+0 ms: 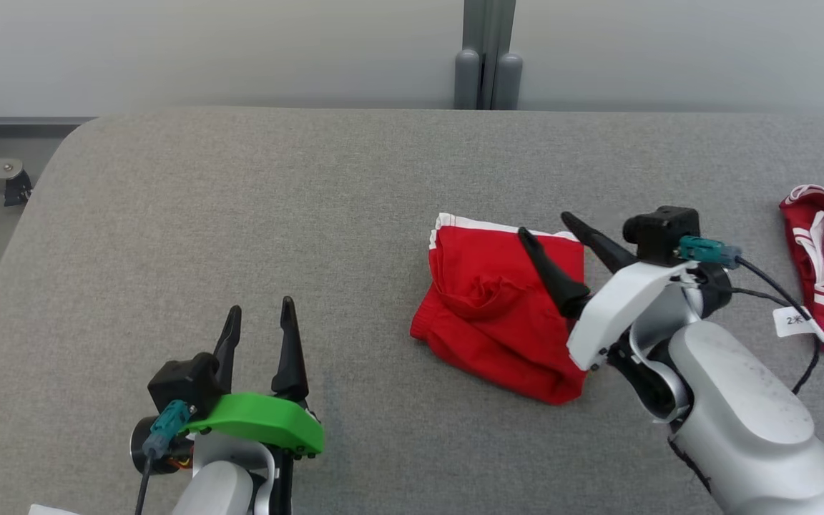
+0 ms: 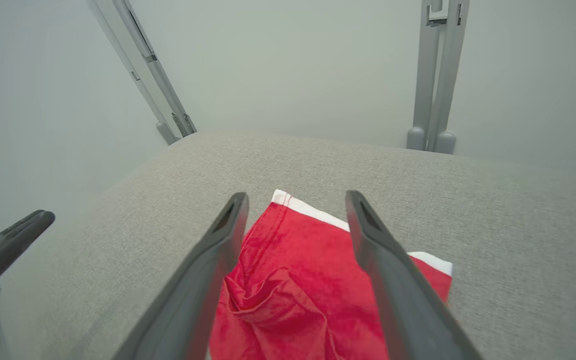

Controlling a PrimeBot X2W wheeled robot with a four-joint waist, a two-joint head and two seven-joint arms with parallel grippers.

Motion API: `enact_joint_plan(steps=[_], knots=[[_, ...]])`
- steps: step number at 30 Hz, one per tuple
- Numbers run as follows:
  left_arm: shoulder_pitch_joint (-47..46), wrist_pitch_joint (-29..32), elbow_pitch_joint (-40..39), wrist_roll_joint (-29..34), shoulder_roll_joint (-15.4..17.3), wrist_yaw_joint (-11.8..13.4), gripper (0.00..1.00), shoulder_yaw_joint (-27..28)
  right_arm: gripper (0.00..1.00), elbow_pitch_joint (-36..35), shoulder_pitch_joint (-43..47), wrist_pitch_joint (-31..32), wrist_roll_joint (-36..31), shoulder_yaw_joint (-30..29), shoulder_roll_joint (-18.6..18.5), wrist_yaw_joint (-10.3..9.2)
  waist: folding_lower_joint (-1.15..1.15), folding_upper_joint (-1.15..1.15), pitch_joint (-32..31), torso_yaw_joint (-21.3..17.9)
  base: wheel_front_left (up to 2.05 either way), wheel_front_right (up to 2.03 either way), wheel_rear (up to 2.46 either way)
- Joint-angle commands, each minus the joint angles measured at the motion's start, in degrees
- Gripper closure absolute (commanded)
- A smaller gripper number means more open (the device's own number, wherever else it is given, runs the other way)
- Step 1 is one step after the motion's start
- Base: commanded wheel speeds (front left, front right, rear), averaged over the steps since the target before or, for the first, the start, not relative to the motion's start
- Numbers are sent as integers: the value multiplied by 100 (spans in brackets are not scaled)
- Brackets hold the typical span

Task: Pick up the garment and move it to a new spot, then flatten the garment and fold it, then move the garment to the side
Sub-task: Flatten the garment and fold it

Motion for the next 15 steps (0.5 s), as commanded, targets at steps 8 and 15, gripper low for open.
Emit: enact_joint_plan(steps=[8, 15], knots=[[-135, -1, -7, 87, 0, -38, 0, 0, 100, 400, 29, 302, -405, 13, -568, 0, 0, 0, 169, 304, 0, 0, 0], [-205, 0, -2, 117, -25, -53, 0, 30, 100, 847, -207, 433, -174, 697, -1187, 0, 0, 0, 324, 617, 0, 0, 0]])
